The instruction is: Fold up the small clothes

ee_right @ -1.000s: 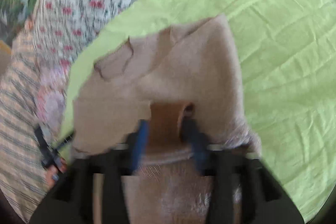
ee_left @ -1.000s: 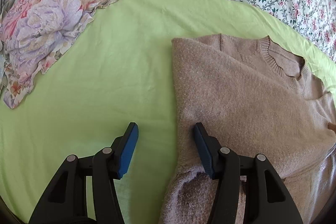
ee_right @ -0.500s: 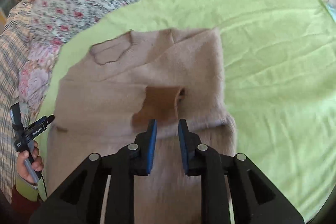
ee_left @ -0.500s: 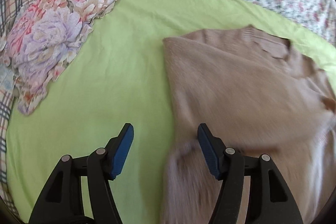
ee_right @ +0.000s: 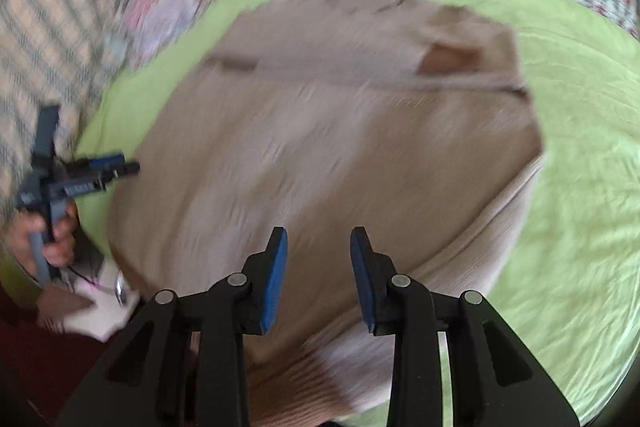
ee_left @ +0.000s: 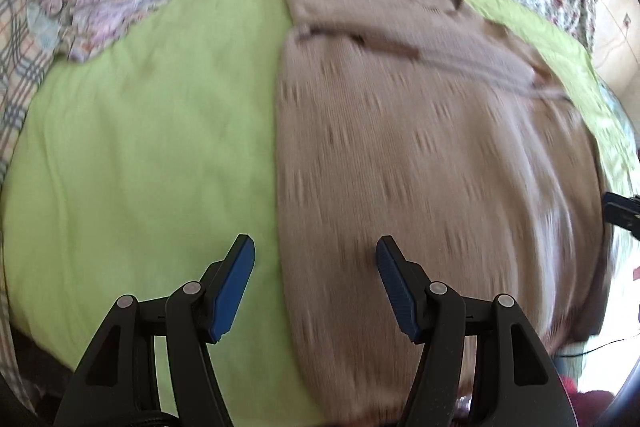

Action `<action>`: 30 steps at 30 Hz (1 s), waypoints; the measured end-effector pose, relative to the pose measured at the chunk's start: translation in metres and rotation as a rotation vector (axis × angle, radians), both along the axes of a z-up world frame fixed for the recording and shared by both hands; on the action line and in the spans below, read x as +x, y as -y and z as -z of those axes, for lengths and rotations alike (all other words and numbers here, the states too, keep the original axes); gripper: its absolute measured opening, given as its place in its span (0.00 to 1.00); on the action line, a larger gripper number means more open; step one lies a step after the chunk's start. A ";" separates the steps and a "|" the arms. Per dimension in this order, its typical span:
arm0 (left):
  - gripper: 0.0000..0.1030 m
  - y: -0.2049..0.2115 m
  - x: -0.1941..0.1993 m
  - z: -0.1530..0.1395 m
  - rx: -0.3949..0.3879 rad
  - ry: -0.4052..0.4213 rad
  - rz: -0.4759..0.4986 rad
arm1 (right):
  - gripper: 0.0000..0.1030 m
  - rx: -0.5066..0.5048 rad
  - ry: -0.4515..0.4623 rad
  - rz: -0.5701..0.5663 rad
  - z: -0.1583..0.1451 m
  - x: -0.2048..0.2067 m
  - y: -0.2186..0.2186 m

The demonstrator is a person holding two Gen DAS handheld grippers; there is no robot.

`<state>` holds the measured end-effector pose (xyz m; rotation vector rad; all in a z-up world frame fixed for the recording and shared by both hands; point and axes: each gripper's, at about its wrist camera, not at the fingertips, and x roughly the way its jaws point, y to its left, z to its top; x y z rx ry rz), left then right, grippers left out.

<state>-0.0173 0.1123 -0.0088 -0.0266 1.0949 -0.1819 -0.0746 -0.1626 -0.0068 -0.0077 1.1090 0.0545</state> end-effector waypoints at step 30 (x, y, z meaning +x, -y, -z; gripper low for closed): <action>0.58 -0.026 -0.090 0.035 -0.328 -0.076 0.116 | 0.33 0.565 0.152 0.246 0.015 -0.153 0.112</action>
